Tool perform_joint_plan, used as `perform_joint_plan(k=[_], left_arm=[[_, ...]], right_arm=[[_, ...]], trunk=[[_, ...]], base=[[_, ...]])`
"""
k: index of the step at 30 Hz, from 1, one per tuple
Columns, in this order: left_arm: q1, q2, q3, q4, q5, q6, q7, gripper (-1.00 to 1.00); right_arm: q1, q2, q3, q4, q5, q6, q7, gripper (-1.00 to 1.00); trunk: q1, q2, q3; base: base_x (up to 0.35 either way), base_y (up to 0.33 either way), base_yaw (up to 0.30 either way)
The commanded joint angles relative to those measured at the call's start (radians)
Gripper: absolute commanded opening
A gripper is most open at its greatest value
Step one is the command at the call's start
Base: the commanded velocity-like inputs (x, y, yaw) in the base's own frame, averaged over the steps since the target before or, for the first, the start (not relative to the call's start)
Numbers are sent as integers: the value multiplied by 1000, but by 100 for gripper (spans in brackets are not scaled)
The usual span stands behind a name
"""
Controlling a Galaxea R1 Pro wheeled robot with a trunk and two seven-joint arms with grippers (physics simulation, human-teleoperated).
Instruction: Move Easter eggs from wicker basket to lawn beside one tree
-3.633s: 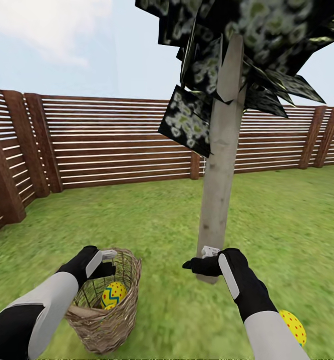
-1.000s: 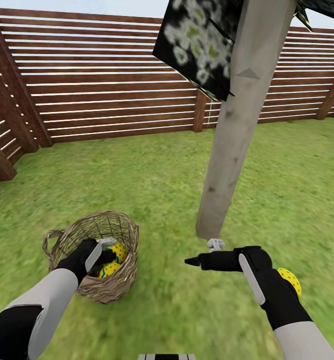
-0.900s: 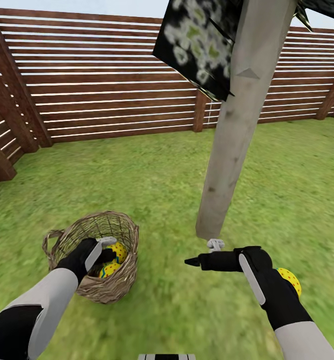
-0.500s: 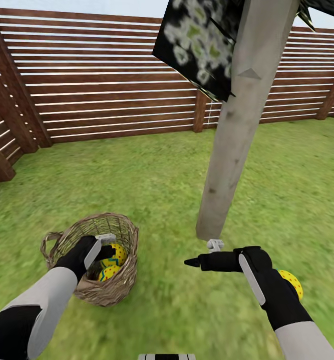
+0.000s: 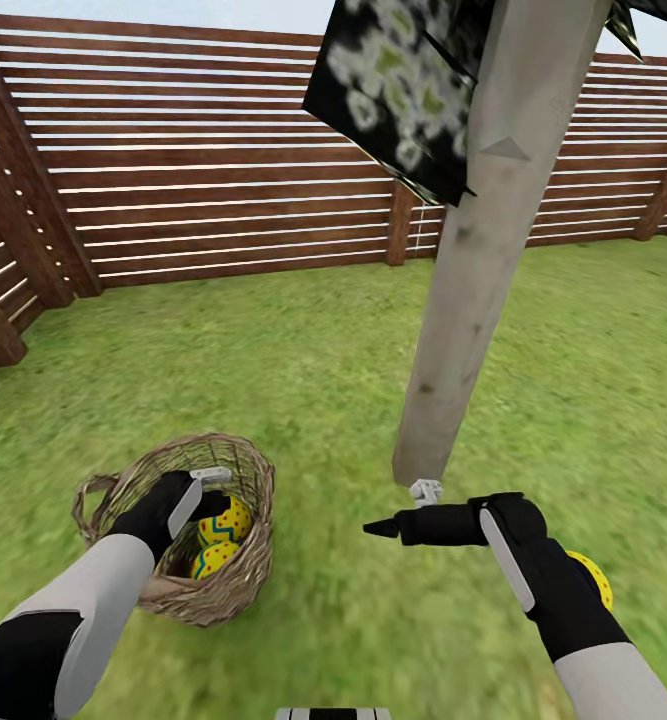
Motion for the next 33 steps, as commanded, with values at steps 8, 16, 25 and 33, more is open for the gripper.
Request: perform_joint_plan(k=[8,16,25,33], left_arm=[[0,1,2,-2,11,4,8,100],[0,1,3,-2,11,4,8,100],[-1,1,3,-2,11,4,8,100],[0,1,3,-2,11,4,9,100]], right_arm=[[-1,-51,32,0,-8,6,128,100],[-1,-123,34,1,-8,6,311,100],[-1,-183,36,0,-9,6,484,100],[15,-204,31,1,-10,6,533,100]], trunk=[[0,0,-1],[0,0,-1],[0,0,-1],[0,0,-1]], base=[[6,0,0],[0,0,0],[0,0,0],[0,0,0]])
